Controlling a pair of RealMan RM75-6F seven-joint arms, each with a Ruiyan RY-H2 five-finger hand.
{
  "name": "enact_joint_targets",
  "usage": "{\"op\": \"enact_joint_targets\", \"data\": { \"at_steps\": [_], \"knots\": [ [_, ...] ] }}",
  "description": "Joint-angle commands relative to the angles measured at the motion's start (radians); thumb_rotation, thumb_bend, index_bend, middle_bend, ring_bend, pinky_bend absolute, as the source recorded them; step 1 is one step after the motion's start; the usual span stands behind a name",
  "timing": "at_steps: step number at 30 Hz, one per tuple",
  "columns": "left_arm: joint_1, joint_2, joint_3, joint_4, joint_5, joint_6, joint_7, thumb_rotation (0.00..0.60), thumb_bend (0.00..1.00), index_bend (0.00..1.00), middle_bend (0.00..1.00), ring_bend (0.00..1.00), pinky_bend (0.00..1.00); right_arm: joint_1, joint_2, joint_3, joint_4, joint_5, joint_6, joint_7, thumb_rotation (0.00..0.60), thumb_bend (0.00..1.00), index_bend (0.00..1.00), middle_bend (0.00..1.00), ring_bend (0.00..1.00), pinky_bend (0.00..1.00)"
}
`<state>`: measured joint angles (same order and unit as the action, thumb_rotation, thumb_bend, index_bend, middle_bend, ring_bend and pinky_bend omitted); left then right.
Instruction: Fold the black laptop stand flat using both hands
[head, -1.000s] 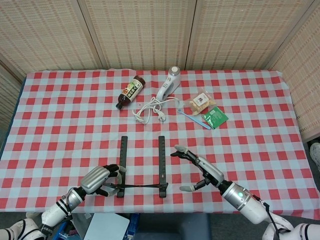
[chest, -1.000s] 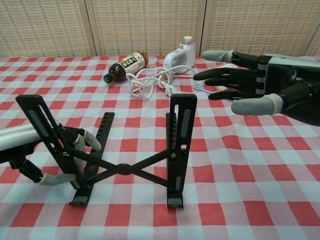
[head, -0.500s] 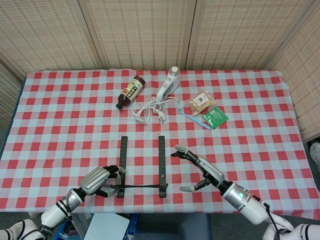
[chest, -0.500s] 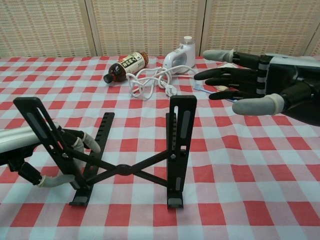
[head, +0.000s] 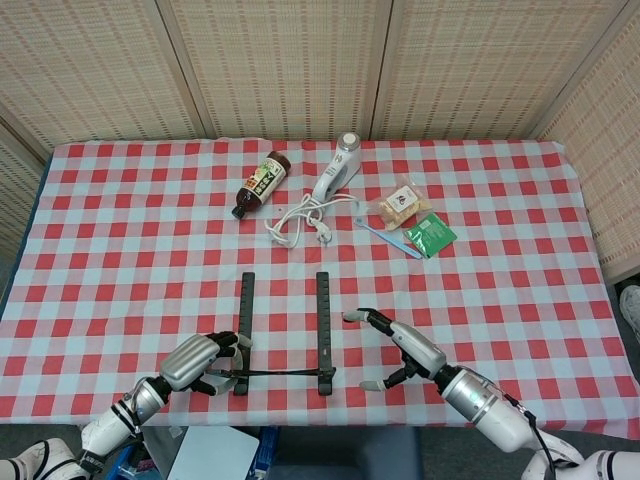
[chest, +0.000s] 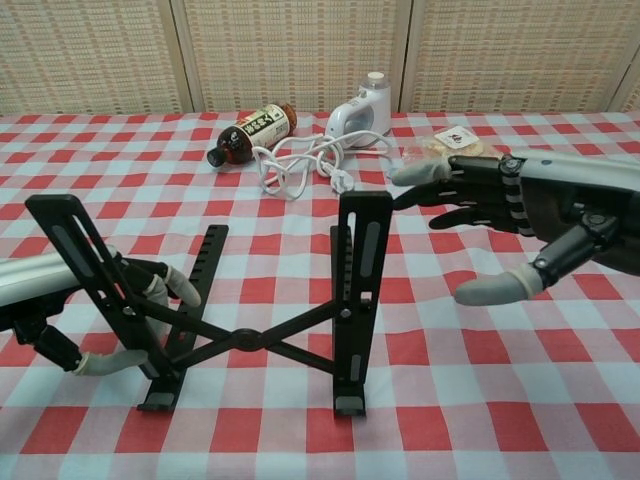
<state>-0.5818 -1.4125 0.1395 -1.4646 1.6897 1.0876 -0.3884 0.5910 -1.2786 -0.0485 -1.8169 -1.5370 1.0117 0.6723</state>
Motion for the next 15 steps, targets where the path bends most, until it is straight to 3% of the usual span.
{"op": "enact_joint_targets", "data": {
  "at_steps": [1, 8, 15],
  "knots": [
    [0.000, 0.000, 0.000, -0.001, 0.000, -0.001, 0.002, 0.600, 0.35, 0.50, 0.24, 0.20, 0.32, 0.013, -0.049, 0.032, -0.053, 0.190, -0.079, -0.278, 0.600, 0.05, 0.21, 0.20, 0.03, 0.07],
    [0.000, 0.003, -0.001, -0.008, -0.002, -0.001, 0.003, 0.600, 0.35, 0.50, 0.24, 0.20, 0.32, 0.034, -0.158, 0.077, -0.057, 0.378, -0.078, -0.521, 0.600, 0.08, 0.31, 0.26, 0.06, 0.07],
    [0.001, 0.006, -0.001, -0.012, -0.004, -0.001, 0.004, 0.600, 0.35, 0.50, 0.24, 0.20, 0.32, 0.060, -0.221, 0.105, -0.062, 0.480, -0.079, -0.658, 0.600, 0.10, 0.38, 0.28, 0.08, 0.07]
  ]
}}
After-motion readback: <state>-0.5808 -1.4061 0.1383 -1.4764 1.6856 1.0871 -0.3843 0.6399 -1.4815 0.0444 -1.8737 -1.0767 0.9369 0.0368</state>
